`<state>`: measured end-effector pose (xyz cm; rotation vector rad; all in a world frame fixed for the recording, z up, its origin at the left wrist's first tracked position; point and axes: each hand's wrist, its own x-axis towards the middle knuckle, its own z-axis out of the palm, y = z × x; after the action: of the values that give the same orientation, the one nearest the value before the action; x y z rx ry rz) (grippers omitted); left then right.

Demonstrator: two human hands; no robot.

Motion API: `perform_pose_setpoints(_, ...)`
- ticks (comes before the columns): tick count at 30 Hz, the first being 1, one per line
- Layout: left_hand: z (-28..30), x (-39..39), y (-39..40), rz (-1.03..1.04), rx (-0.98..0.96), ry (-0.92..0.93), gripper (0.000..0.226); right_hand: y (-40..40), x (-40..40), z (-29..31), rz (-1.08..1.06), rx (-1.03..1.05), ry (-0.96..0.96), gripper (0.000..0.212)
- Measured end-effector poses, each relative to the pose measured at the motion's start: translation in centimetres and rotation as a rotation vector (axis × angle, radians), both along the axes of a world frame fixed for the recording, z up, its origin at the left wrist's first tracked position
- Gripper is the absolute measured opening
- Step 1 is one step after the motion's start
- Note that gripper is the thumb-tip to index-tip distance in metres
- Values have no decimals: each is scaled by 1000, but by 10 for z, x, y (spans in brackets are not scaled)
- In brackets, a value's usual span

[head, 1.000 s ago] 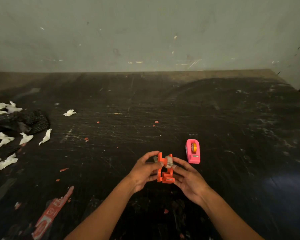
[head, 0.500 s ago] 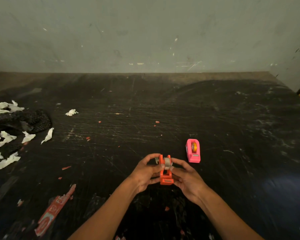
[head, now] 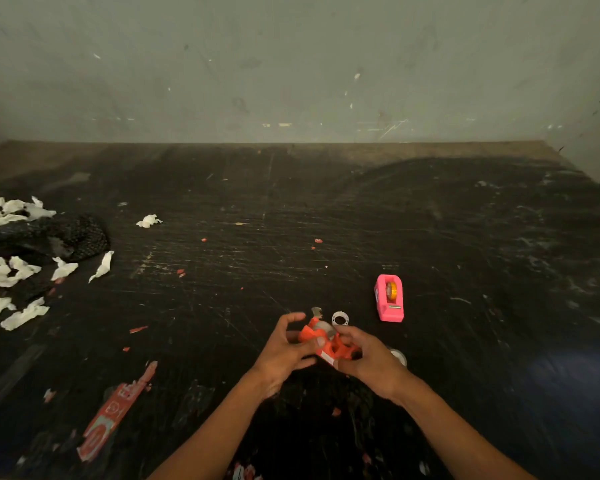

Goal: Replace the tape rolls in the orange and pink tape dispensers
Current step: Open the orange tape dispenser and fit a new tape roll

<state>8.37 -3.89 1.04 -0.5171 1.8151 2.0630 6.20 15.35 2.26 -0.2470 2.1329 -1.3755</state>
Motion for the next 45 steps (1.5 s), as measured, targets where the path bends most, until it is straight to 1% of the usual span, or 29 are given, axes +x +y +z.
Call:
perform_pose_setpoints(2, -1, 2, -10, -187, -230, 121, 76, 5, -3, -4, 76, 84, 29, 53)
perform_pose_setpoints(3, -4, 3, -15, -275, -381, 184, 75, 6, -4, -7, 111, 119, 46, 53)
perform_pose_setpoints(5, -11, 3, -20, -390, -636, 265, 60, 4, -4, -13, 158, 165, 74, 53)
perform_pose_setpoints(6, -15, 3, -21, -416, -726, 273, 54, 3, -4, -16, 169, 180, 83, 52)
perform_pose_setpoints(9, -24, 9, -19, -412, -874, 245, 47, -5, 0, -25, 158, 202, 102, 53)
perform_pose_setpoints(11, -31, 14, -18, -372, -930, 230, 48, -11, 4, -33, 86, 215, 136, 45)
perform_pose_setpoints(13, -37, 19, -18, -347, -966, 209, 50, -21, 8, -40, 0, 241, 177, 27)
perform_pose_setpoints(14, -39, 21, -18, -350, -977, 201, 50, -26, 10, -43, -29, 274, 206, 21)
perform_pose_setpoints(15, -41, 22, -19, -353, -984, 199, 51, -31, 11, -44, -44, 324, 236, 24)
perform_pose_setpoints(17, -43, 24, -20, -356, -992, 205, 52, -40, 13, -45, -35, 440, 264, 39)
perform_pose_setpoints(18, -43, 24, -20, -364, -1000, 213, 51, -44, 13, -45, -29, 482, 266, 43)
perform_pose_setpoints(19, -43, 24, -21, -374, -1008, 220, 51, -48, 12, -43, -29, 501, 256, 43)
perform_pose_setpoints(20, -44, 25, -21, -382, -1014, 228, 49, -51, 11, -42, -43, 495, 234, 37)
perform_pose_setpoints(22, -44, 25, -22, -395, -1038, 241, 47, -57, 9, -40, -100, 449, 192, 20)
perform_pose_setpoints(23, -44, 25, -23, -404, -1053, 246, 47, -59, 9, -39, -122, 426, 178, 17)
perform_pose_setpoints(26, -44, 24, -24, -423, -1088, 256, 47, -56, 5, -38, -183, 351, 157, 23)
perform_pose_setpoints(29, -45, 23, -25, -423, -1082, 258, 48, -32, -1, -36, -226, 323, 98, 17)
perform_pose_setpoints(31, -46, 23, -26, -426, -1076, 258, 49, -14, -4, -39, -274, 267, -9, 13)
perform_pose_setpoints(33, -47, 23, -26, -434, -1081, 264, 49, -3, -3, -43, -348, 151, -156, 10)
perform_pose_setpoints(36, -48, 24, -26, -429, -1094, 280, 50, 5, -2, -46, -409, 82, -252, 8)
perform_pose_setpoints(39, -48, 25, -26, -431, -1097, 283, 51, 4, 2, -47, -431, 102, -304, 9)
perform_pose_setpoints(43, -48, 25, -26, -431, -1096, 282, 51, -7, 7, -48, -399, 237, -271, 13)
perform_pose_setpoints(45, -48, 25, -25, -424, -1099, 282, 51, -14, 9, -50, -407, 263, -258, 13)
